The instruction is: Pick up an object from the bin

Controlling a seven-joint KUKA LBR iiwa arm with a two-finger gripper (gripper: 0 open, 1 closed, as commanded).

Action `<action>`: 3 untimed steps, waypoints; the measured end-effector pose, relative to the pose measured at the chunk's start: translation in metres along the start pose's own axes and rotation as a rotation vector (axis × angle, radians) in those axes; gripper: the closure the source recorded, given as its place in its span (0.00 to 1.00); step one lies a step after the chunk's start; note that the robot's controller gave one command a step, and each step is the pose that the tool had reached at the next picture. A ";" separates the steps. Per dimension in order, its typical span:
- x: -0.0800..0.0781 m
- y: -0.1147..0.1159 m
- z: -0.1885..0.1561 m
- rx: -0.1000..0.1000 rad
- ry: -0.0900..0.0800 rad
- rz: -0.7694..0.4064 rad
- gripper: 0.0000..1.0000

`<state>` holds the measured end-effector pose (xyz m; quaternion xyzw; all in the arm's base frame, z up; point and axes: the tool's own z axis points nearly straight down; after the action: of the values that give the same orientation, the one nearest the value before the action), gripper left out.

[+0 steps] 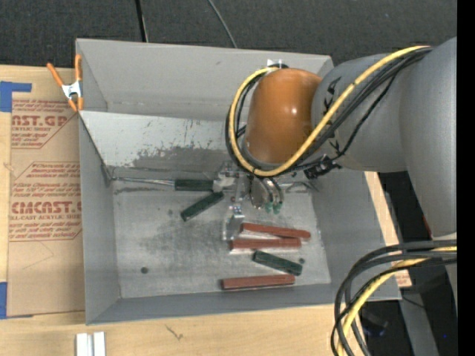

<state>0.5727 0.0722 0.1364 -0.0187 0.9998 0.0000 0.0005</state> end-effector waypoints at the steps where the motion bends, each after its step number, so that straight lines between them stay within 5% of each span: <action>1: 0.000 0.000 0.000 -0.001 0.000 -0.001 0.00; 2: -0.011 0.019 0.056 -0.003 -0.002 0.034 1.00; 3: -0.011 0.019 0.056 -0.003 -0.002 0.034 1.00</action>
Offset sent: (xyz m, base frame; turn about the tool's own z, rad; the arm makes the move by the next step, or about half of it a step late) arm 0.0093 0.0175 -0.0577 0.0345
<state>0.5832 0.0911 0.0806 -0.0018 1.0000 0.0014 0.0016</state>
